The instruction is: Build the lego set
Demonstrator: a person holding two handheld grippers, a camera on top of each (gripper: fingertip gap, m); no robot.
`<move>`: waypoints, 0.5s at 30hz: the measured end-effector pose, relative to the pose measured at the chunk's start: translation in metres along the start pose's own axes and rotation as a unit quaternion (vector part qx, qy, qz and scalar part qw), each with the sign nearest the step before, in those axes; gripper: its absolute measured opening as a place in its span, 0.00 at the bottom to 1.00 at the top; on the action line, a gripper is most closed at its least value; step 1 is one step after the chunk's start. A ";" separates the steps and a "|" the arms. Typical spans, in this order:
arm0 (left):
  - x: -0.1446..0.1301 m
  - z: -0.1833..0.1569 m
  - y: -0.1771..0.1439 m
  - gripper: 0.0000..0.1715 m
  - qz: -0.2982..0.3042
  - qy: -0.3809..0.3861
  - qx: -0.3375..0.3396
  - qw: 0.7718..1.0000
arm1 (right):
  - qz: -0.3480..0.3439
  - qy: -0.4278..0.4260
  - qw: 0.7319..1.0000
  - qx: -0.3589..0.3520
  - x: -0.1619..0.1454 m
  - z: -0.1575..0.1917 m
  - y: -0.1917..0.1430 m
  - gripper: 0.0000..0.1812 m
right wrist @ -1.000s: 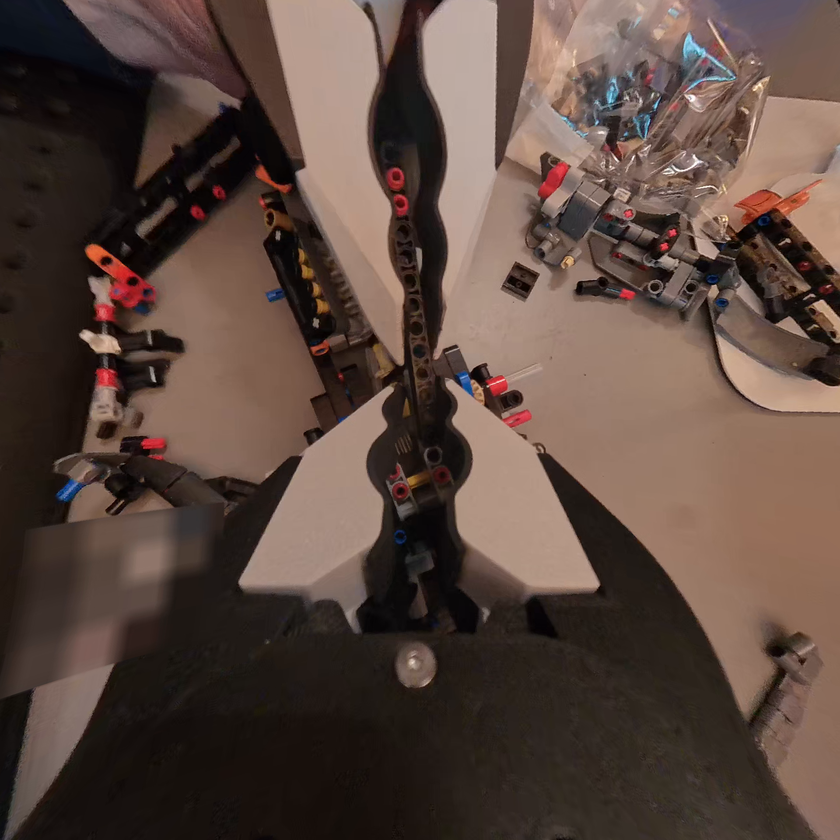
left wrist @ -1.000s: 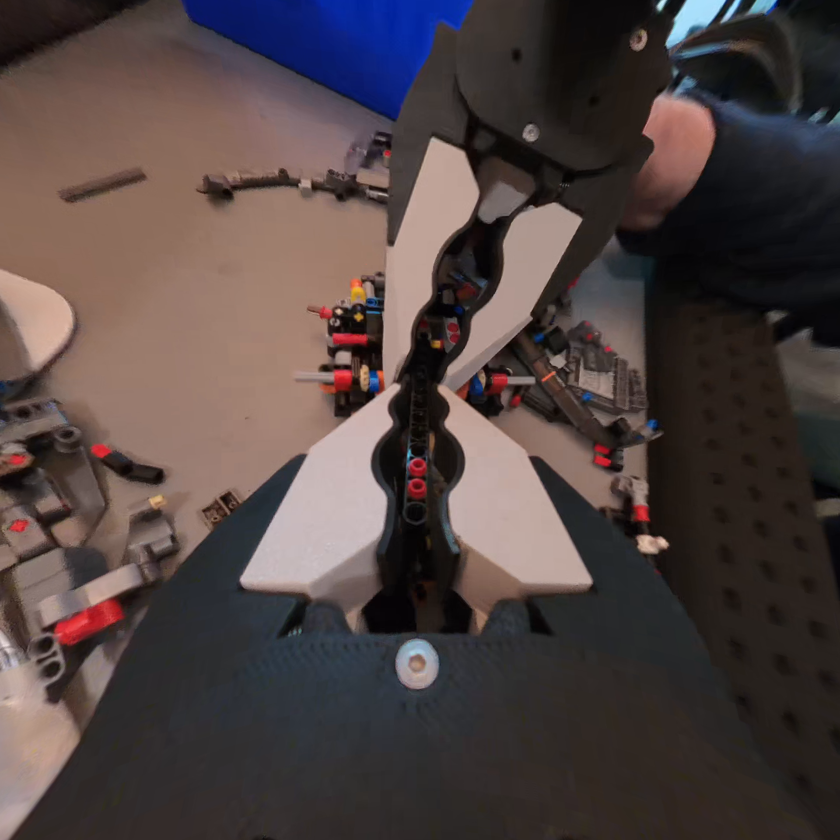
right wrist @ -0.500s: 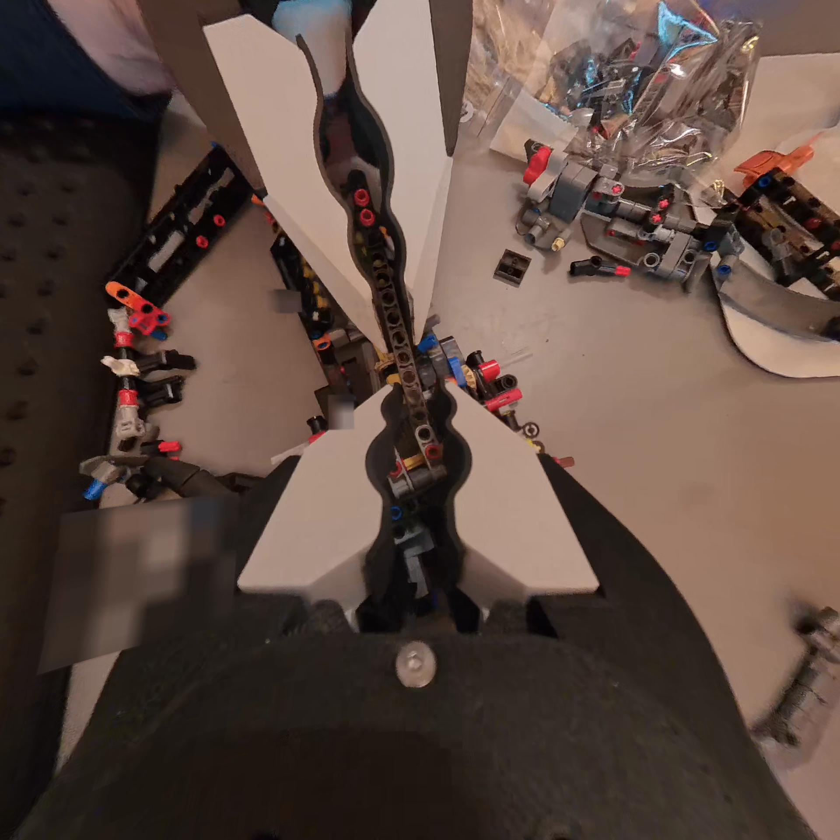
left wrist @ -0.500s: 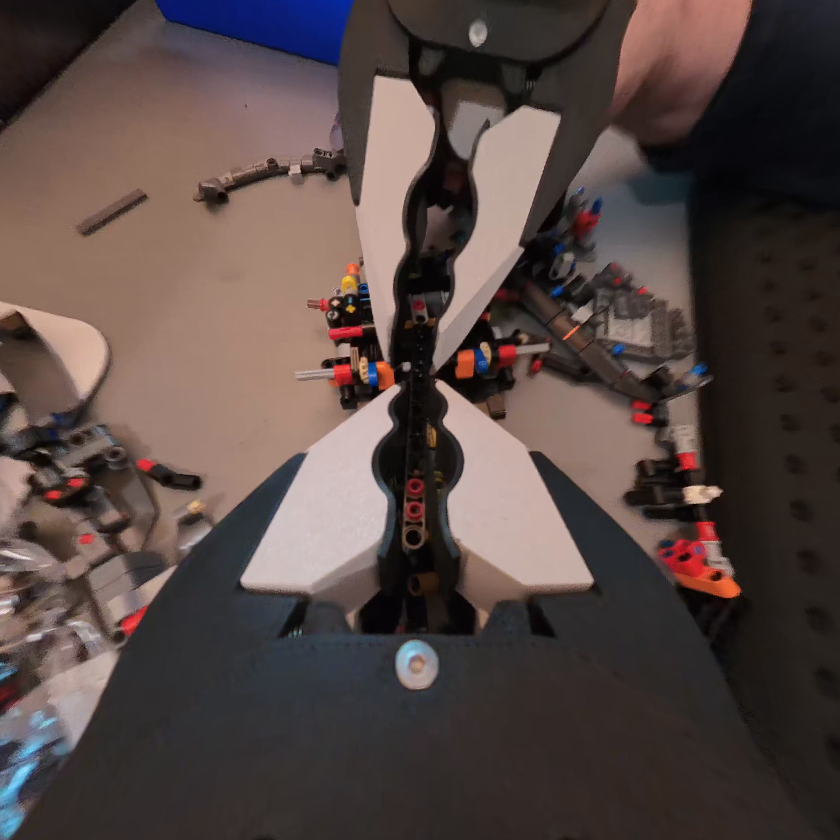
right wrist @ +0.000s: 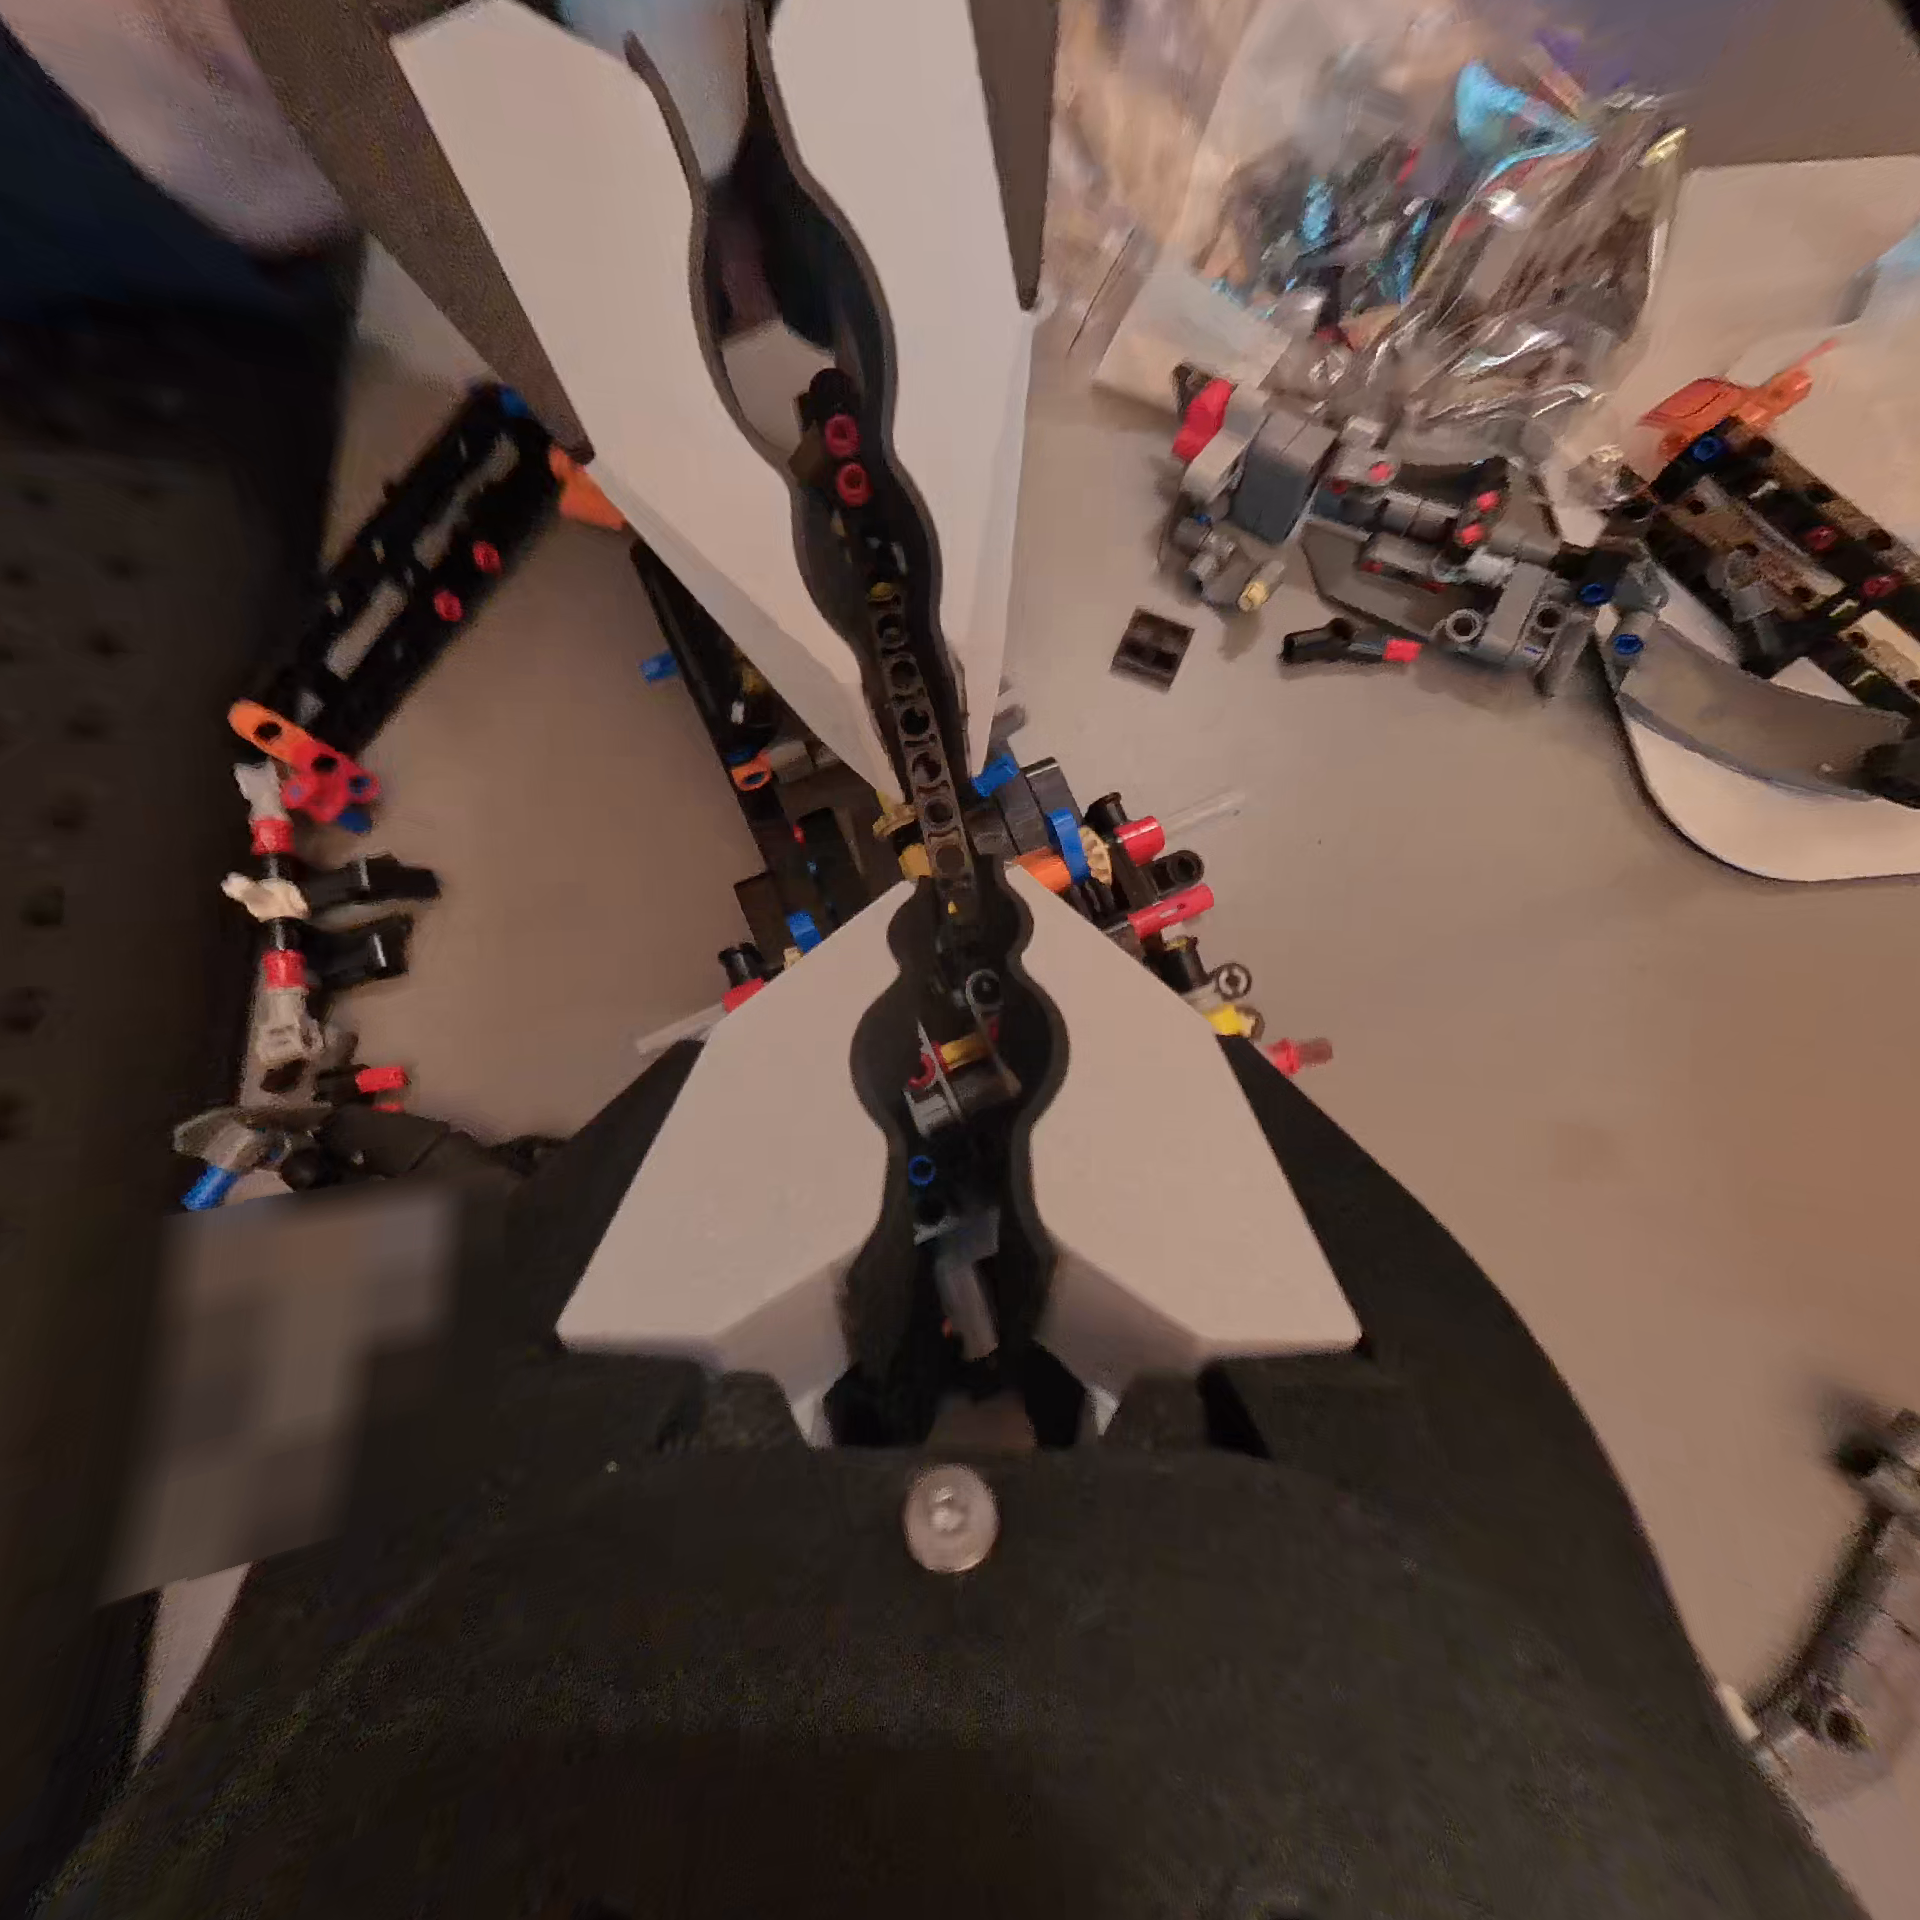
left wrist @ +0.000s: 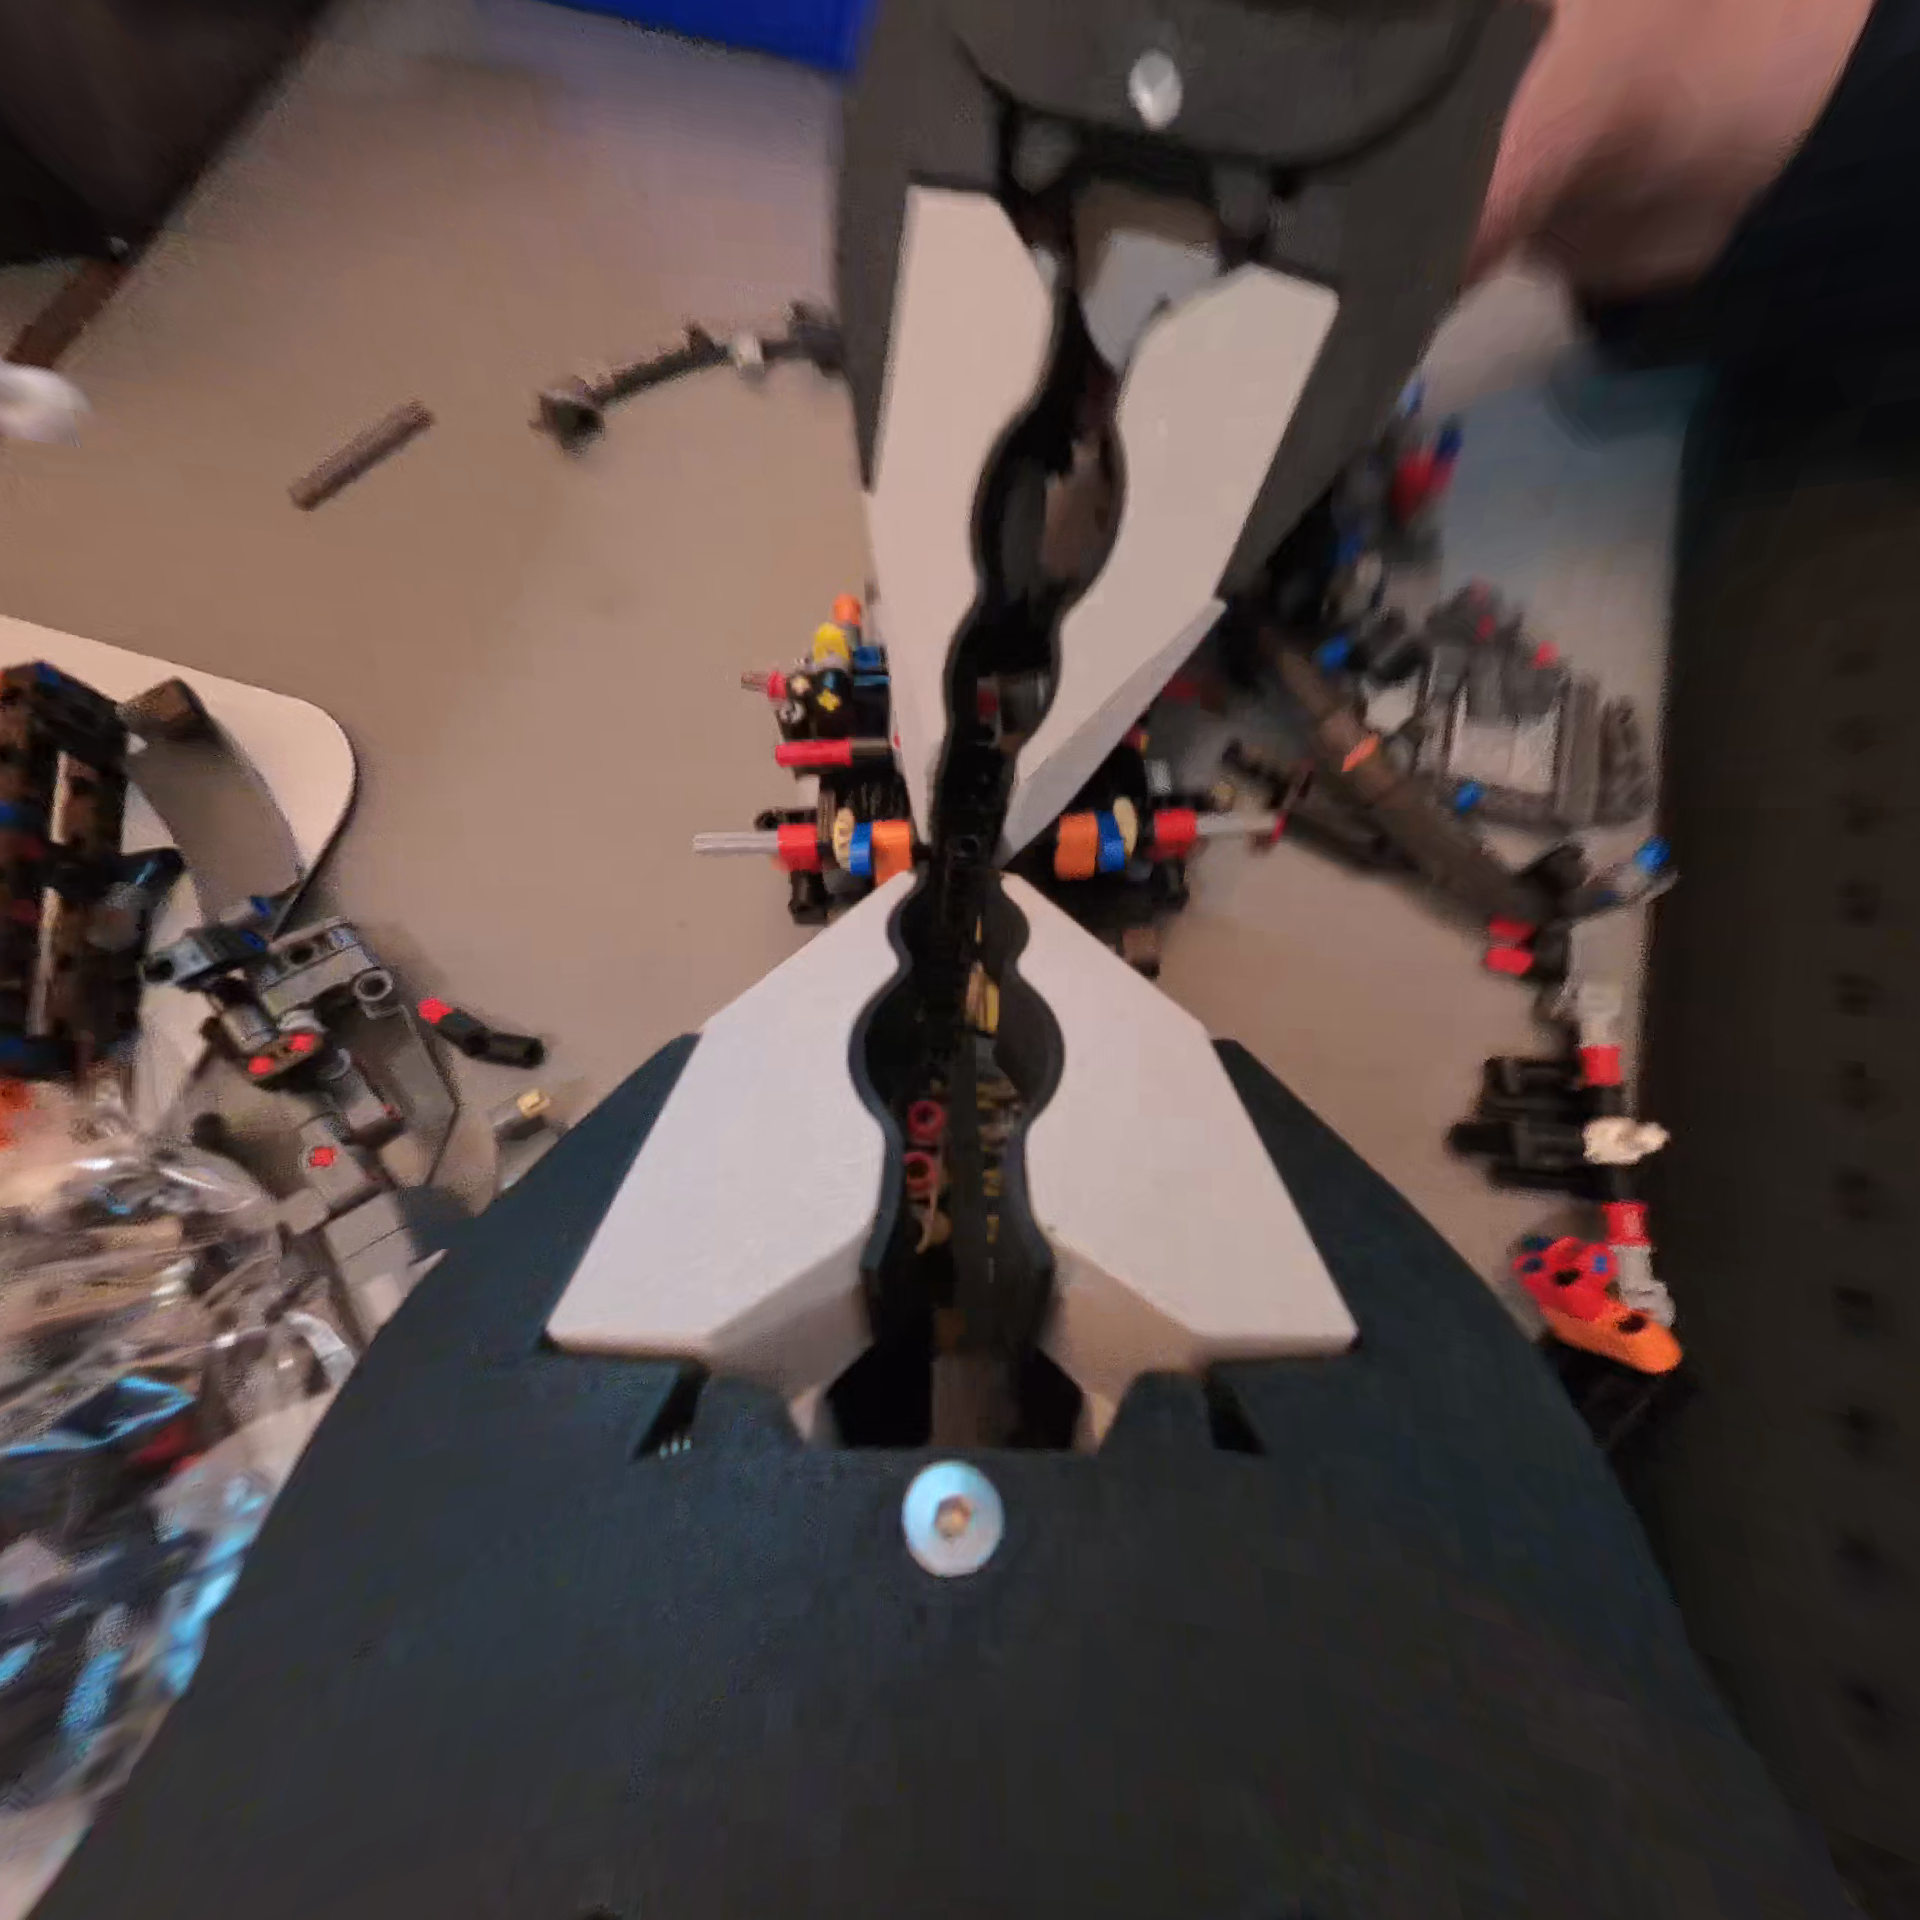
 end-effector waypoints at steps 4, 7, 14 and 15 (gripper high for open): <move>-0.005 0.003 0.004 0.03 -0.009 -0.053 -0.048 0.997 | -0.002 0.015 1.000 0.005 -0.002 0.000 -0.001 0.04; -0.006 0.002 0.002 0.02 0.003 -0.029 -0.028 0.999 | 0.016 0.013 1.000 -0.002 -0.007 -0.002 -0.010 0.04; -0.007 -0.001 0.008 0.03 0.042 0.009 -0.009 0.999 | 0.051 -0.017 0.999 -0.006 -0.005 0.001 -0.007 0.04; -0.004 -0.003 0.009 0.05 0.043 0.014 -0.010 0.999 | 0.055 -0.017 0.998 -0.005 -0.006 0.000 -0.007 0.04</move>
Point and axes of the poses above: each gripper's, where its closed fingertips meet, y out along the fingers, x out of its top, z = x × y across the jaws, the point moved 5 cm from there along -y, back along the fingers, and after that the axes turned 15 degrees about -y, right-handed, at the moved point
